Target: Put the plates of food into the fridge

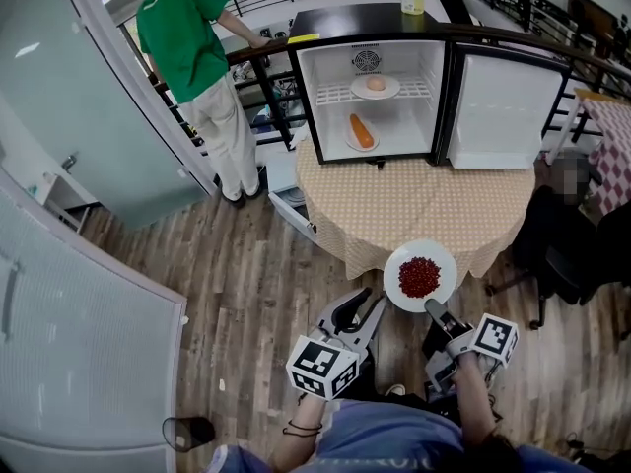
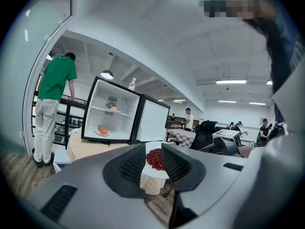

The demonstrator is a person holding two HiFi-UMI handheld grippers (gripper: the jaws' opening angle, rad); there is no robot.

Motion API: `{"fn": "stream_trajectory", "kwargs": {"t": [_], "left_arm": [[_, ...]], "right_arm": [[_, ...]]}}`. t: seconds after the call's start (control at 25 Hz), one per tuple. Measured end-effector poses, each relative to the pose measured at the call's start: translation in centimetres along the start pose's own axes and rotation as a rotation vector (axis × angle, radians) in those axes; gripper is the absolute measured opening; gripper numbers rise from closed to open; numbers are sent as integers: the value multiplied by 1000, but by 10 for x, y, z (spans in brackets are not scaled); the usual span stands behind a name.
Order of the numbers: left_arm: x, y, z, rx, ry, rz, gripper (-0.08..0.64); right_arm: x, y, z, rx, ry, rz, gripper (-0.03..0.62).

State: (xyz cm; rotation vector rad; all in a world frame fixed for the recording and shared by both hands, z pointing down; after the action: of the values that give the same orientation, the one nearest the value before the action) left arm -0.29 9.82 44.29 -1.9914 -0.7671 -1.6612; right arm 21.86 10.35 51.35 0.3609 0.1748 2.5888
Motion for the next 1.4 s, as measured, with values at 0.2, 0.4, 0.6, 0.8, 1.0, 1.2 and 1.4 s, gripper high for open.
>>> {"fn": "stream_trajectory", "kwargs": {"t": [0.2,0.4,0.6,0.8,1.0,1.2,1.4], "left_arm": [[-12,32,-48,23,3,-2,98],[-31,69,-104,55,18,1,98],[-49,101,-159,72,24,5,98],[-59,126,-208,91,-1,0,98],[-66,147,-244,133,-2,-2,98],[-66,161,-275,144,-16,-8,98],[-64,174,-290,160,-37,-17,98]], "right_arm": [[-17,54,-9,6,-1,16,26],[-31,117,-22,15,-10,27,26],[-43,175,-36,25,-1,42,26],[-45,222,-49,30,-5,42,26],[-48,257,-53,55,6,73,26],[-51,280,-52,65,30,98,26],[-55,288,-49,92,35,123,26]]}}
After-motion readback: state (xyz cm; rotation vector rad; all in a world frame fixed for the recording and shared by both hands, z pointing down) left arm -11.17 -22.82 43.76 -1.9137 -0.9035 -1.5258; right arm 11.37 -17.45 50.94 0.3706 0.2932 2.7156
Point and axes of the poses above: the fingertips, and each gripper's own axes: y forward along the fingers, z to its right, x out of its underside, the point moved 8 cm from there along -y, backward along the fingers, and after that the axes turned 9 degrees about z, right-handed, at the moved point
